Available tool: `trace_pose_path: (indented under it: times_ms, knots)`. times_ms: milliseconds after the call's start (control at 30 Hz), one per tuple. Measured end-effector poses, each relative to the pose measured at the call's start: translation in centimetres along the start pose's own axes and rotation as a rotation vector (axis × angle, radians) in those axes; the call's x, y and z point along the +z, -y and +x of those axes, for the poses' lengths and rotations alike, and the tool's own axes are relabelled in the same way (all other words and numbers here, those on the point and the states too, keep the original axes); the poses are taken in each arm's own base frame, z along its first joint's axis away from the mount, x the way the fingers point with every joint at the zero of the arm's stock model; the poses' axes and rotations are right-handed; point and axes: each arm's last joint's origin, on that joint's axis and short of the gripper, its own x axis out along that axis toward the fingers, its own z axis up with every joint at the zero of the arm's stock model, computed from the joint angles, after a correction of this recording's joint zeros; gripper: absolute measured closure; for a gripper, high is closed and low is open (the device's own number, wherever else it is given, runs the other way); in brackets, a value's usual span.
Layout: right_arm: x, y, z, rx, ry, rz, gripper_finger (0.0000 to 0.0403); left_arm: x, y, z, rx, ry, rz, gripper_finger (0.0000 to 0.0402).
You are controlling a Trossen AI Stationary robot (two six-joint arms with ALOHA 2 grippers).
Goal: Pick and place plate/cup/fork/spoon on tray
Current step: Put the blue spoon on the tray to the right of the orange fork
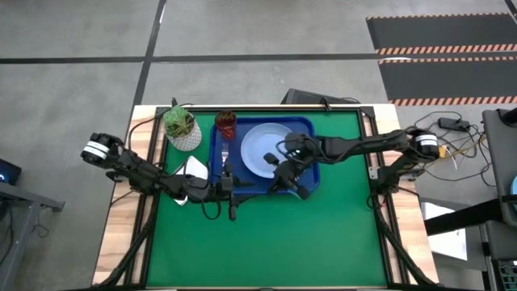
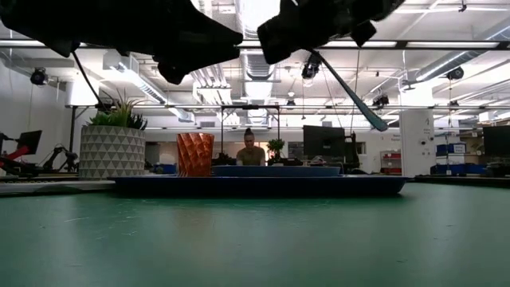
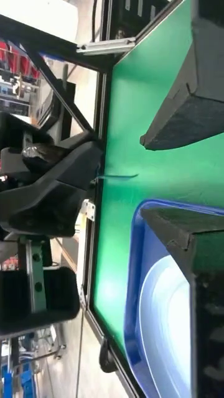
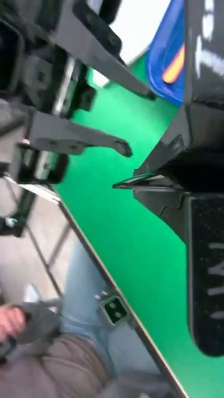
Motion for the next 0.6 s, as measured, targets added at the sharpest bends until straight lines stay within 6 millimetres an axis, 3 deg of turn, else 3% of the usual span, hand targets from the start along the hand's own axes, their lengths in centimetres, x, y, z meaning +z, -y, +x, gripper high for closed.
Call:
trace_pose_path:
  times_ms: [433, 600]
  knots:
    - [-1.9, -1.4, -2.1, -0.541, 0.229, -0.050, 0.0394, 0.0, -0.4, 0.0, 0.138, 0.013, 0.000, 0.0261]
    - [-1.9, -0.8, -2.2, -0.716, 0.368, 0.012, 0.0393, -0.2, -0.6, 0.1, 0.214, 0.014, 0.004, 0.0261]
